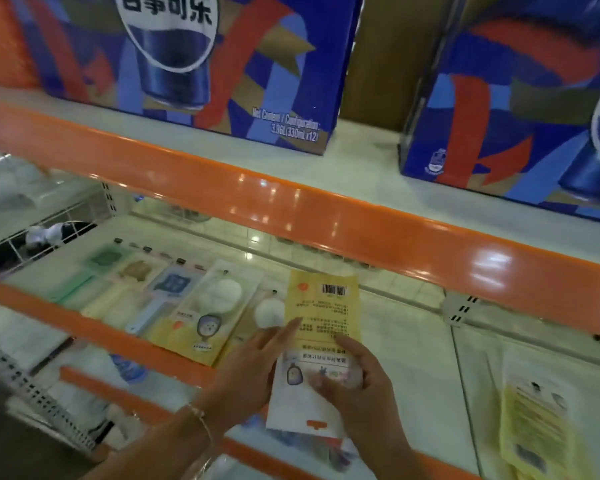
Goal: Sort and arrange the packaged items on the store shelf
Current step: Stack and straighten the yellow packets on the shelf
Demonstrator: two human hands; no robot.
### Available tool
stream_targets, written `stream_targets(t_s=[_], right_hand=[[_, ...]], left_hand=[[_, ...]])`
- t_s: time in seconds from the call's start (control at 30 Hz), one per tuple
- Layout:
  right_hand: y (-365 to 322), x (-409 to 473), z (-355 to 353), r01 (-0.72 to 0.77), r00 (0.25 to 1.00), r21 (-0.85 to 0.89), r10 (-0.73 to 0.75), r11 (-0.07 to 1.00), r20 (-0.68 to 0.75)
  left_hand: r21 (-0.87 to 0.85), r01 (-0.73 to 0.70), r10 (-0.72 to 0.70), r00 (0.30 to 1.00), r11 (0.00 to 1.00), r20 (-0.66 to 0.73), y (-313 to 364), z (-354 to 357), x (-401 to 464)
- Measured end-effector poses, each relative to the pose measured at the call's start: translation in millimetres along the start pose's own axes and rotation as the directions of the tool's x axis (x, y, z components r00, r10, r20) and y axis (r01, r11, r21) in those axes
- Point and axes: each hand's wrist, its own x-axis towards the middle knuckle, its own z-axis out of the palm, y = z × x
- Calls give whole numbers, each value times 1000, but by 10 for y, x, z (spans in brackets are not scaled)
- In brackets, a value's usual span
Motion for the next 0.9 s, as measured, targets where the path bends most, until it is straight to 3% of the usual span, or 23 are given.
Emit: stream_targets(t_s=[0.13, 0.23, 0.37, 0.43, 0.47, 0.6, 0.67, 0.73, 0.8, 0.9], right_hand=[[-18, 9, 383, -18, 999, 12, 17, 1000, 34], [-70, 35, 570, -21, 999, -1, 21, 1000, 42], [-109, 143, 676, -3, 997, 10, 4, 1000, -82], [-130, 173, 730, 50, 991, -119, -65, 992, -121], [-143, 174, 767, 95, 986, -222, -122, 970, -114], [-149, 183, 878, 306, 920, -598, -393, 741, -16], [-174, 205, 937, 348, 884, -648, -467, 677, -14], [-312, 216, 1024, 294, 901, -586, -424, 755, -95], [-411, 221, 1091, 179, 953, -451, -268, 874, -143], [-521, 229, 1094, 130, 969, -326, -190, 936, -159]], left_hand=[[200, -151, 152, 988, 968, 10, -314, -188, -65], [216, -150, 137, 988, 965, 77, -554, -313, -152], [2, -84, 84, 995, 996, 51, -965, -403, -178], [-197, 55, -60, 998, 979, -15, -1120, -417, -190], [-345, 111, -112, 994, 932, 18, -1137, -427, -232], [-351, 129, -89, 988, 927, 128, -1182, -594, -59], [-437, 54, -13, 995, 898, 97, -1182, -641, -76], [-431, 10, 10, 999, 902, 43, -1139, -719, -25], [-519, 25, -21, 1000, 855, 13, -1067, -764, 65], [-669, 172, -155, 984, 723, 85, -1020, -871, 192]])
